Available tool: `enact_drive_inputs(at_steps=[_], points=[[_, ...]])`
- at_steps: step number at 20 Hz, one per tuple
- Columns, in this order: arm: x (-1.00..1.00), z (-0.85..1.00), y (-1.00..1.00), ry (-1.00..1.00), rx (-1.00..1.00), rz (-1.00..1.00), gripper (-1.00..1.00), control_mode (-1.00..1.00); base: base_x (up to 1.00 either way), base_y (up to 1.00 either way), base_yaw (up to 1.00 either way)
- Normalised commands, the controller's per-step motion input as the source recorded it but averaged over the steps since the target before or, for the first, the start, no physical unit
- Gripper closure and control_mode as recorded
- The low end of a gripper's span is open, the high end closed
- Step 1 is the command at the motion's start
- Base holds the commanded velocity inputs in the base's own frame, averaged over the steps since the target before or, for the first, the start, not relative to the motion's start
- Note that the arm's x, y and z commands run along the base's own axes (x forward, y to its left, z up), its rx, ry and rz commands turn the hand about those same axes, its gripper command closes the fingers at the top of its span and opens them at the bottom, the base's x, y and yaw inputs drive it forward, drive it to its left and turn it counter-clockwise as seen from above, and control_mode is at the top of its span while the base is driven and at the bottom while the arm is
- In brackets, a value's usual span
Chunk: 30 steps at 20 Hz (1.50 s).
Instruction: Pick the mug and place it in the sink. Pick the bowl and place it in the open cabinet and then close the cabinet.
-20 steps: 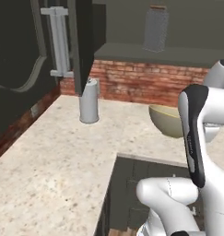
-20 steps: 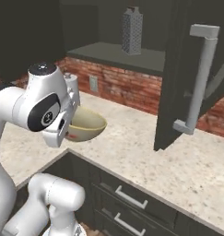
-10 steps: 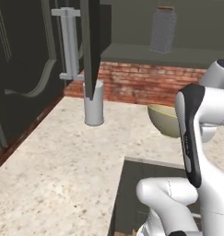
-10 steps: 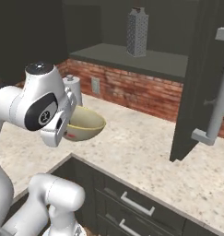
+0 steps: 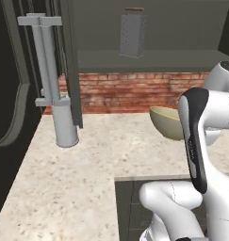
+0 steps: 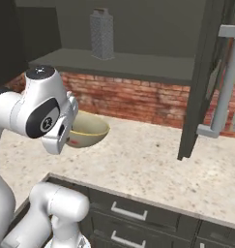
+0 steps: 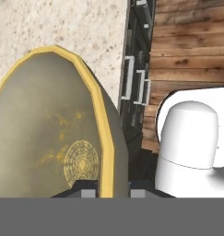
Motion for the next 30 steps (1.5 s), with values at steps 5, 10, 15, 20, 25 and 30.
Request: enact_drive_inputs(at_steps=[5,10,15,20,25,30], points=[[0.00,0.00,0.00,0.00,0.00,0.00,1.00,1.00,0.77,0.48,-0.27],[0.00,0.00,0.00,0.00,0.00,0.00,1.00,1.00,0.86,0.42,0.00],[0.00,0.00,0.00,0.00,0.00,0.00,1.00,1.00,0.09,0.48,0.00],[0.00,0.00,0.00,0.00,0.00,0.00,1.00,1.00,0.09,0.22,-0.04],[0.00,0.00,0.00,0.00,0.00,0.00,1.00,1.00,0.04,0.23,-0.10],[-0.18,0.20,0.12,-0.18,-0.05,-0.02,1.00,-1.00,0.00,0.11,-0.03]])
